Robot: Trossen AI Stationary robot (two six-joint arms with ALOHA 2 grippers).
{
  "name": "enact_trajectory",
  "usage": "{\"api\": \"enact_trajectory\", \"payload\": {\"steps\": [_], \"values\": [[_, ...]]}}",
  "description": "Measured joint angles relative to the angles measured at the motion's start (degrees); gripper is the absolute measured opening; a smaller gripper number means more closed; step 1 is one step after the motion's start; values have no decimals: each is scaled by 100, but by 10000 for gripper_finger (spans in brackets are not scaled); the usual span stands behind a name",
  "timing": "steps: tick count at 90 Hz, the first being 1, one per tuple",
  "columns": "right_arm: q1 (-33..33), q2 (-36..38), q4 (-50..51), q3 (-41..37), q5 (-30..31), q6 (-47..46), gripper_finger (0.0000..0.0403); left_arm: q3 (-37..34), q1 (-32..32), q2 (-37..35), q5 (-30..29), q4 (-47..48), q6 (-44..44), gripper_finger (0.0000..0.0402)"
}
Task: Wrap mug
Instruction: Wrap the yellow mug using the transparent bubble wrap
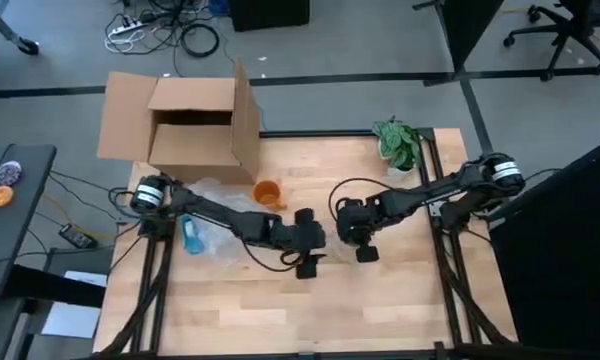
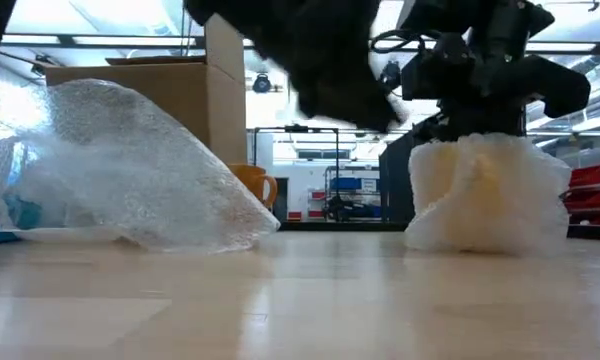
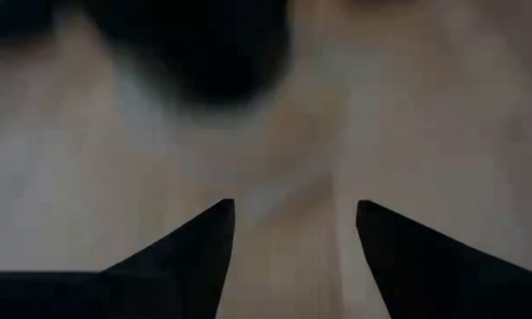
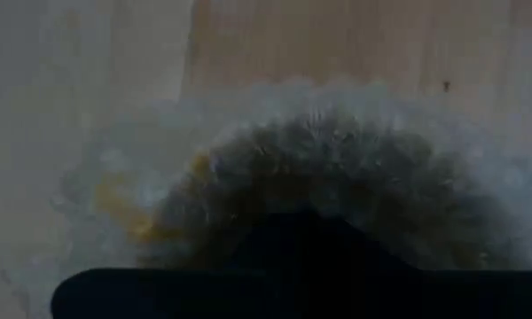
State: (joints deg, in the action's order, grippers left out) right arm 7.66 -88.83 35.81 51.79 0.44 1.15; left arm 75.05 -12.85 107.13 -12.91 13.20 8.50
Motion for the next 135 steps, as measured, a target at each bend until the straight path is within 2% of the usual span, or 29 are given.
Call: {"api": "enact_trajectory", "payload": {"steps": [5,11,20,27,36,42,47,56,73,86,99,107,112,135], "values": [[1,121,42,-27,-11,62,0,-82,-45,-11,-76,55,151,223],[1,330,95,-47,17,282,0,-357,-69,-10,17,-437,312,223],[7,662,103,-72,332,451,0,-1046,-65,25,635,-1958,346,223],[-6,865,107,-74,707,290,0,-1660,-36,30,675,-3448,216,223],[-4,975,162,-74,1471,-66,0,-2369,63,15,351,-5173,116,223],[-4,977,302,-74,1866,-241,0,-2699,167,100,-55,-5874,76,223],[-5,924,332,-72,1969,-376,0,-2916,258,151,-340,-6211,66,223],[-118,768,362,-68,1840,-816,0,-3025,404,339,-565,-6485,55,223],[-597,35,326,-5,472,-1646,0,-3024,565,986,-604,-6922,-40,223],[-776,-222,374,46,223,-1694,1,-3009,564,1483,-622,-7726,161,223],[-902,207,570,175,1,-1947,0,-3004,464,1922,-752,-7883,132,223],[-1041,523,704,297,-352,-2146,0,-2983,443,2180,-1322,-8157,227,223],[-1126,706,890,388,-519,-2375,0,-2990,454,2306,-1457,-8423,224,223],[-1239,1048,1716,743,-447,-2859,0,-2983,389,2430,-1500,-8924,74,223]]}}
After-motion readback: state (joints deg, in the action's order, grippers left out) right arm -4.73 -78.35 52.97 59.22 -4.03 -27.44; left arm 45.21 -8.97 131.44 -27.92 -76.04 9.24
